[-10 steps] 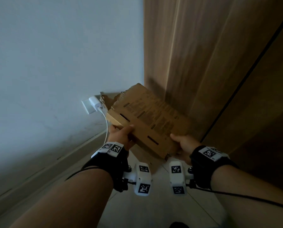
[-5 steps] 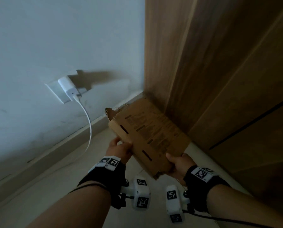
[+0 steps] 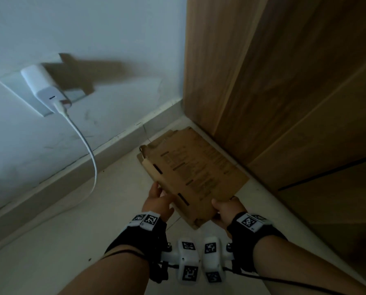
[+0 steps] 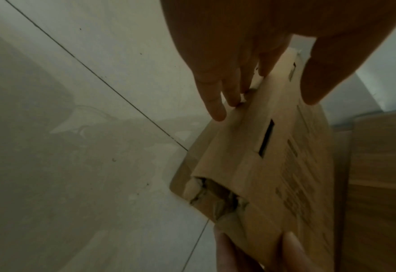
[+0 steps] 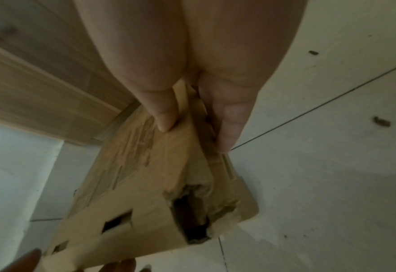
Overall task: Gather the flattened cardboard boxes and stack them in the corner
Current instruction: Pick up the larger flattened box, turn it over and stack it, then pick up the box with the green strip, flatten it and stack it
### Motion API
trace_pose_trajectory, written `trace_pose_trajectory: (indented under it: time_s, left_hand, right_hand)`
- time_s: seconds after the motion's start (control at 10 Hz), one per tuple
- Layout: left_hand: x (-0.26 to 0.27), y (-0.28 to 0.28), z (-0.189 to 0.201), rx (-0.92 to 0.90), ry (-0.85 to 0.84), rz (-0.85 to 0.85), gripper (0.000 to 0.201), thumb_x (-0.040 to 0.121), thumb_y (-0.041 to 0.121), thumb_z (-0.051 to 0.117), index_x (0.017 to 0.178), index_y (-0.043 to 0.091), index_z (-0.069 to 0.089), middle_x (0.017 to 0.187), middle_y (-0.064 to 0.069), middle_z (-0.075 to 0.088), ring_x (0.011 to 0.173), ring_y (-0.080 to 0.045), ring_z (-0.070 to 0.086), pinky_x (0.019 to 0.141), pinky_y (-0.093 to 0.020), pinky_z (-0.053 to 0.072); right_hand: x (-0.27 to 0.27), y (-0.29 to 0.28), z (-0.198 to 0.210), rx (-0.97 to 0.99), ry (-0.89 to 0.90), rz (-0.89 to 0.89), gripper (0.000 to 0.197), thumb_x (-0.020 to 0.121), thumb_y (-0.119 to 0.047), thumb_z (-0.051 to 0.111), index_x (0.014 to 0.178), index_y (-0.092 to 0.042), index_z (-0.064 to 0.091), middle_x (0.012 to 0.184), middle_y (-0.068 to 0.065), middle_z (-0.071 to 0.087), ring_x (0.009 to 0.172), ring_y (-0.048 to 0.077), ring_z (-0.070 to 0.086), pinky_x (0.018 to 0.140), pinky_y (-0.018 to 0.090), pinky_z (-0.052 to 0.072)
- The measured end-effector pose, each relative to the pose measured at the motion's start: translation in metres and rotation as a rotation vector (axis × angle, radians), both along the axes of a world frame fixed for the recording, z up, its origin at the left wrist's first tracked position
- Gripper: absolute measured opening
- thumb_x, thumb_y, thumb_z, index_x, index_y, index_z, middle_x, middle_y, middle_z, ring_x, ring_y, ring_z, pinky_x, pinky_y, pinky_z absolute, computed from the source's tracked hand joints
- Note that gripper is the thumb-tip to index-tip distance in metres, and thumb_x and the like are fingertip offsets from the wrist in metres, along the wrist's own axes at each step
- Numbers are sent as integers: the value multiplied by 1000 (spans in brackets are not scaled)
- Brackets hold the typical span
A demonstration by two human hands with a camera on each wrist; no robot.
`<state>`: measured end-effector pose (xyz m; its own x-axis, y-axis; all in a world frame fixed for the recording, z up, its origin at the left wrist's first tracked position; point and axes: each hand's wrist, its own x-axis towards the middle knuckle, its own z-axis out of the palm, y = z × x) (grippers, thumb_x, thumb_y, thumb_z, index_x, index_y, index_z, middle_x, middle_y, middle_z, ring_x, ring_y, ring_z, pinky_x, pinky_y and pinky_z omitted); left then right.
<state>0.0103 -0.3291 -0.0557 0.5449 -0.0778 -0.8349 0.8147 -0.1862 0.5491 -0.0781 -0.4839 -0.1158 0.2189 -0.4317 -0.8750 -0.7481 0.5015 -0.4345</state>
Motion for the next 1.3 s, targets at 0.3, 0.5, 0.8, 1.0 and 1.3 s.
trace_pose_trajectory:
  time_s: [0.3,0.5,0.8,1.0,1.3]
  left_hand:
    - [2,4,-5,-28,-67,-47,79,84,0,58,149,27,22,155,-7,29,139,-28,35,104,-41,41]
    - [-10,3,17,-53,-81,-49,73,86,3,58,148,23,26,154,-7,33,134,-28,41,98,-38,42]
    - [-60,-16,68,-129,-135,-298,65,88,-2,51,146,18,29,152,-13,36,136,-32,40,91,-40,42]
    - [-93,-41,80,-125,-126,-278,55,89,1,52,140,18,43,142,-8,47,112,-22,51,97,-37,43]
    - [-142,-76,71,-41,-85,-412,45,88,-2,54,130,10,52,139,-14,50,128,-29,48,104,-42,41]
  right_hand:
    - [-6,-7,16,-14,-11,146,60,87,-11,57,141,-8,31,141,20,44,121,38,53,80,41,53]
    - [-4,-17,38,-97,84,181,82,82,-22,64,148,-14,16,139,18,47,121,36,52,98,49,48]
    - [-106,-50,96,-71,38,89,68,88,-15,60,146,-11,26,136,21,48,101,27,53,93,42,46]
    - [-198,-79,86,-93,162,90,60,89,-20,59,142,-6,34,132,20,52,109,30,54,92,40,46]
    - [-298,-111,58,-249,532,478,46,98,-24,41,138,-3,42,147,15,41,133,28,42,106,30,34]
